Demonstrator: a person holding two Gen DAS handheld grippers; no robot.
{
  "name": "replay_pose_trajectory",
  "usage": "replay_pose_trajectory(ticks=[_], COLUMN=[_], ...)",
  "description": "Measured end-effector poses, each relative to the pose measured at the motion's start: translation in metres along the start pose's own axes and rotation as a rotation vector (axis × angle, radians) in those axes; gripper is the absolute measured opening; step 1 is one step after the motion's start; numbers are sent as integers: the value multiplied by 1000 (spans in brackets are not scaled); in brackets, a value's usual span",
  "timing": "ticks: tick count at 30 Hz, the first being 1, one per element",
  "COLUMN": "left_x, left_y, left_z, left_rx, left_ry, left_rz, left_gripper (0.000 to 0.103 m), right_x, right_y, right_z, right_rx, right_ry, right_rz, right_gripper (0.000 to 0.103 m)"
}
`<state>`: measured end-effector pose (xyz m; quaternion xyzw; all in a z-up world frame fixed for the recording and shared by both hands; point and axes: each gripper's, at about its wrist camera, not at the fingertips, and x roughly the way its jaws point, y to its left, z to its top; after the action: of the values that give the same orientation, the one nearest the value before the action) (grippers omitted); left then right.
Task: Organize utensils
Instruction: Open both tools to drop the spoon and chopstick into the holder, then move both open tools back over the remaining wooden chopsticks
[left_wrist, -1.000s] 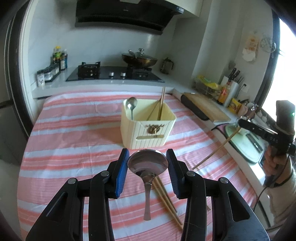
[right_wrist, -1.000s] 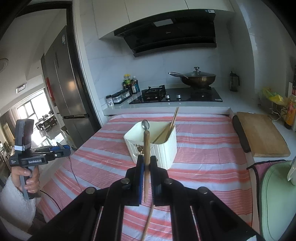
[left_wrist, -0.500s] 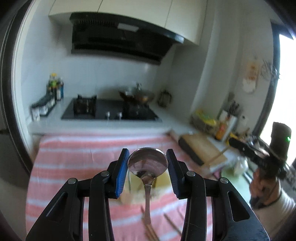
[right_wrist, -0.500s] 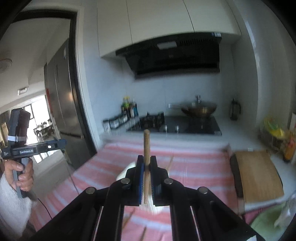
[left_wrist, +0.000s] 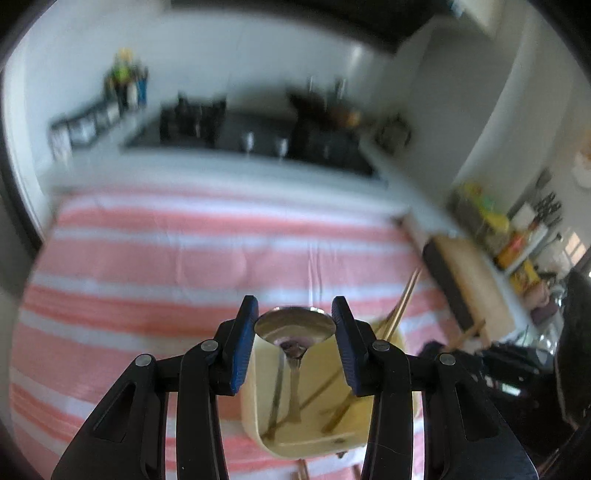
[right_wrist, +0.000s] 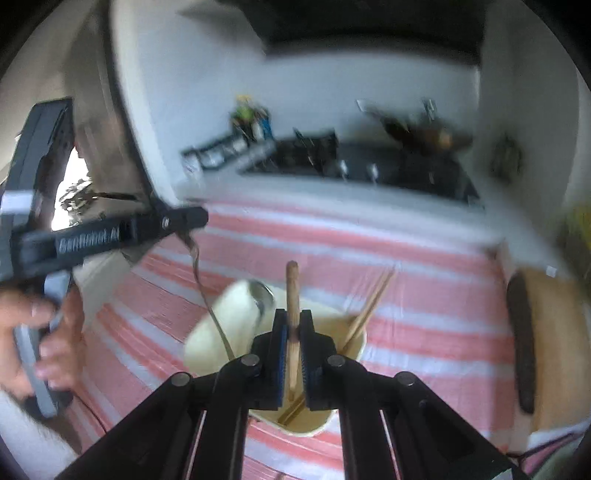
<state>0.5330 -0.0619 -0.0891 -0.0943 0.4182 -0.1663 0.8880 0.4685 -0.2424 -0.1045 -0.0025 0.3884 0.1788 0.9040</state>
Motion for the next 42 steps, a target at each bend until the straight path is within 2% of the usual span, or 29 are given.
replay_pose_trajectory(ticks=[3,4,5,6,8,11,13,17,19,22,24,27,29,35,42], left_x=[23,24,22,17,2,-32,-54,-87,-99,-114,-123,-137,-145,-149,-152], left_y=[4,5,5,5,5,3,3,14,22,36,39,40,38,30,32], left_z=[-11,-14,-18,-21,-29,-53,-78,-142,-178,-233,-258,-288,-295,-302,-310], left_rx=[-11,-19,-27,-27,1,85,161,290,317,286,255,185,151,87,55], left_ry=[57,59,56,48,28,21,39,118,151,179,178,153,130,82,80], left_rz=[2,-10,-26,-36,-47,-43,-17,74,116,163,172,139,108,65,63], left_gripper=[44,52,64,69,78,86,88,90,90,90,90,90,90,91,91], right_x=[23,26,25,22,6,-20,-39,-69,-80,-88,-96,-107,-114,-122,-130], right_y=[-8,-9,-9,-10,-6,-1,2,-1,-5,-10,-14,-20,-23,-33,-26], right_z=[-2,-3,-4,-5,-12,-33,-55,-114,-150,-207,-241,-279,-295,-318,-323], right_rx=[51,55,60,62,54,27,-3,-19,-16,5,63,149,180,233,255], right_ry=[32,28,7,-19,-95,-148,-174,-163,-150,-123,-113,-112,-111,-83,-106], right_rz=[-18,-30,-48,-59,-70,-73,-84,-84,-99,-155,-183,-200,-202,-249,-231], right_gripper=[13,20,45,64,66,66,66,70,71,71,71,71,71,71,71])
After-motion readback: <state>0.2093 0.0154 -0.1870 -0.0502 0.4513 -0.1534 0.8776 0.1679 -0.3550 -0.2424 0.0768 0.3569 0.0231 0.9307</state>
